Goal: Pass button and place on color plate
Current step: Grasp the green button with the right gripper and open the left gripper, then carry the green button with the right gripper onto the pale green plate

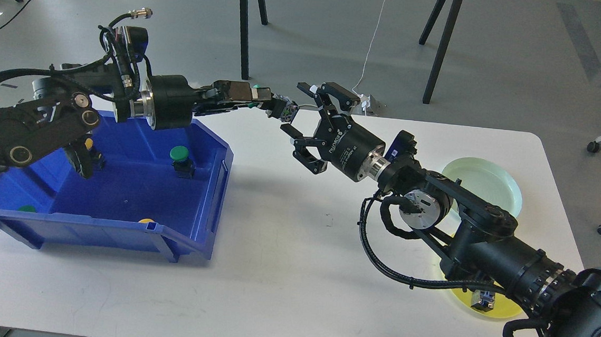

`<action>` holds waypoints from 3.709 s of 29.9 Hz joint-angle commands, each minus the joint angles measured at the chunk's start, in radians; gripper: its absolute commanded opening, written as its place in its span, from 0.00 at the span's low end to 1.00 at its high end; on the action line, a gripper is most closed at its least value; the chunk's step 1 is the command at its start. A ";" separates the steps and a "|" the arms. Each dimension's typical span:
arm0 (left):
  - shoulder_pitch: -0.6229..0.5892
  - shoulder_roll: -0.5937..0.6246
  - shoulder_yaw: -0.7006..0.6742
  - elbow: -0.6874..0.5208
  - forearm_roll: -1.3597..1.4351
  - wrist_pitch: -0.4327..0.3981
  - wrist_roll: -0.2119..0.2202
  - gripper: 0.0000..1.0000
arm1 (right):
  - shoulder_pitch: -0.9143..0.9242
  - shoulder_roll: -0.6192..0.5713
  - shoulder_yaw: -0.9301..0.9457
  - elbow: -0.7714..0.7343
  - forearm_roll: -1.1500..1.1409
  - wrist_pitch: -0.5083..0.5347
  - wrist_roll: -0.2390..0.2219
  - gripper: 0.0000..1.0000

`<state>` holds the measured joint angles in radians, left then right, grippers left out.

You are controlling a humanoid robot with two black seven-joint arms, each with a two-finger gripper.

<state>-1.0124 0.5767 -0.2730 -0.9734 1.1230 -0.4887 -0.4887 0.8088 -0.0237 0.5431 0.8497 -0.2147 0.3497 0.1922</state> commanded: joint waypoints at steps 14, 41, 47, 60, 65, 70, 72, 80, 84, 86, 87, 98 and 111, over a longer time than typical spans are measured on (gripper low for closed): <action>0.002 0.000 0.000 0.007 0.001 0.000 0.000 0.16 | 0.015 0.008 -0.003 -0.014 0.000 0.002 0.000 0.22; 0.028 -0.021 -0.012 0.061 -0.098 0.000 0.000 0.82 | -0.034 -0.131 0.046 0.026 0.001 0.000 0.010 0.14; 0.028 -0.023 -0.012 0.064 -0.098 0.000 0.000 0.82 | -0.209 -0.379 0.247 0.132 0.000 -0.061 0.010 0.13; 0.029 -0.023 -0.012 0.064 -0.100 0.000 0.000 0.82 | -0.465 -0.578 0.313 0.224 -0.064 -0.581 0.030 0.13; 0.029 -0.023 -0.012 0.064 -0.100 0.000 0.000 0.82 | -0.462 -0.562 0.249 0.223 -0.196 -0.753 0.030 0.13; 0.029 -0.024 -0.012 0.064 -0.100 0.000 0.000 0.82 | -0.442 -0.515 0.200 0.174 -0.236 -0.838 0.030 0.13; 0.029 -0.024 -0.012 0.064 -0.100 0.000 0.000 0.82 | -0.412 -0.492 0.167 0.112 -0.256 -0.838 0.029 0.13; 0.029 -0.025 -0.012 0.065 -0.100 0.000 0.000 0.82 | -0.333 -0.423 0.043 -0.027 -0.265 -0.838 0.030 0.14; 0.029 -0.025 -0.012 0.065 -0.100 0.000 0.000 0.82 | -0.298 -0.397 -0.014 -0.038 -0.265 -0.838 0.032 0.17; 0.029 -0.023 -0.012 0.065 -0.100 0.000 0.000 0.82 | -0.292 -0.381 -0.020 -0.046 -0.265 -0.838 0.032 0.21; 0.029 -0.024 -0.012 0.065 -0.100 0.000 0.000 0.82 | -0.292 -0.371 -0.021 -0.052 -0.265 -0.838 0.030 0.24; 0.029 -0.025 -0.012 0.065 -0.101 0.000 0.000 0.82 | -0.281 -0.334 -0.022 -0.121 -0.262 -0.838 0.029 0.45; 0.029 -0.025 -0.014 0.065 -0.103 0.000 0.000 0.82 | -0.280 -0.334 -0.020 -0.103 -0.255 -0.838 0.029 0.55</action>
<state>-0.9832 0.5522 -0.2853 -0.9081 1.0216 -0.4888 -0.4886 0.5236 -0.3603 0.5216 0.7378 -0.4717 -0.4887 0.2208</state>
